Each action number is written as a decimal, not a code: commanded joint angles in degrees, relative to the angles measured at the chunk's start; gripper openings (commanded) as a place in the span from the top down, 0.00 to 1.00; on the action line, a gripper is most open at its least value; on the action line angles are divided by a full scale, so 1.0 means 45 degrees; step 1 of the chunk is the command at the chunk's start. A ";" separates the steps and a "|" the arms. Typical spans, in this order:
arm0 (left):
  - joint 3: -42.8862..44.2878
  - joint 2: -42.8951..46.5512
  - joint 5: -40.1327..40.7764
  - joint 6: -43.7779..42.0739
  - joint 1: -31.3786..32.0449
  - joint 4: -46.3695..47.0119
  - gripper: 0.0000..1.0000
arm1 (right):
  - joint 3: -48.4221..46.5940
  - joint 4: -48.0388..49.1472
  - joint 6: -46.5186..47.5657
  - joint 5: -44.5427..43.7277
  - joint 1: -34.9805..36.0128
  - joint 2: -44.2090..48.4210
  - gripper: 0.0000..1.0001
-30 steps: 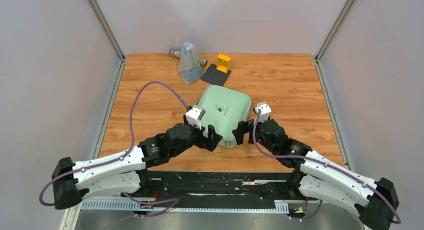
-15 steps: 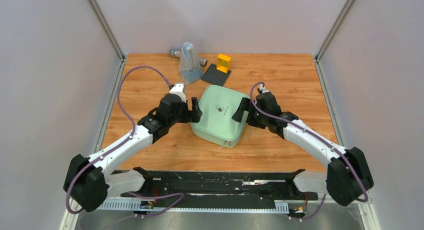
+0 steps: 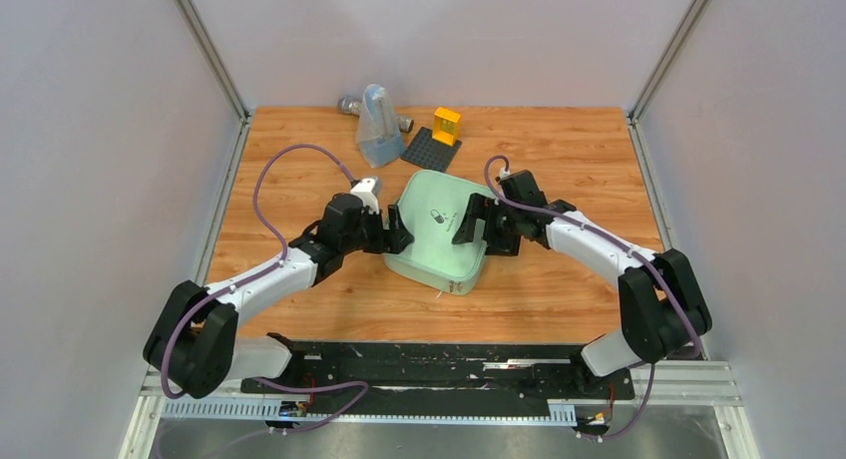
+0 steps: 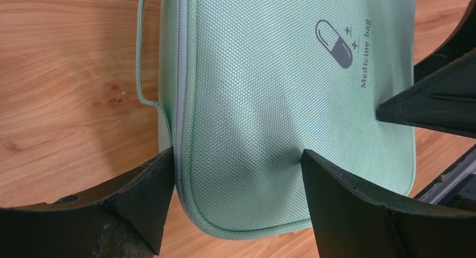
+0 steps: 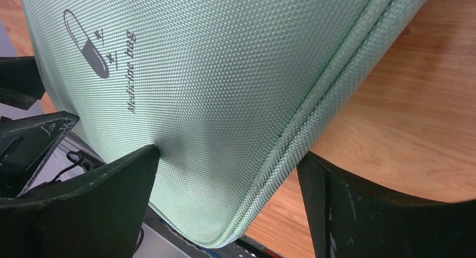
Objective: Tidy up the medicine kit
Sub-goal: Adjust the medicine box at the center of the board.
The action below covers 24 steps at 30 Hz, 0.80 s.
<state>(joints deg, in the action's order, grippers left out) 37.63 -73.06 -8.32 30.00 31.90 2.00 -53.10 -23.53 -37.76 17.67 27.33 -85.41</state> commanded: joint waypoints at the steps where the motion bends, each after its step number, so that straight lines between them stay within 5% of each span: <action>1: -0.0649 -0.0080 -0.2377 0.0862 0.0317 0.2543 0.15 | -0.0815 0.0156 0.0757 0.0824 0.0044 -0.0392 0.04; 18: -0.1047 0.1275 0.0543 0.1702 0.5341 0.1698 0.21 | -0.1453 -0.0340 0.1961 0.0268 0.0049 -0.0337 0.03; 24: -0.1525 0.0994 0.1162 0.2493 0.6435 0.1655 0.27 | -0.1836 -0.0328 0.3258 0.2088 0.0064 -0.0539 0.05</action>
<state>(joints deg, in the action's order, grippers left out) 31.14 -67.57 5.30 34.89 55.00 4.03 -57.82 -29.36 -23.53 10.98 24.91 -87.64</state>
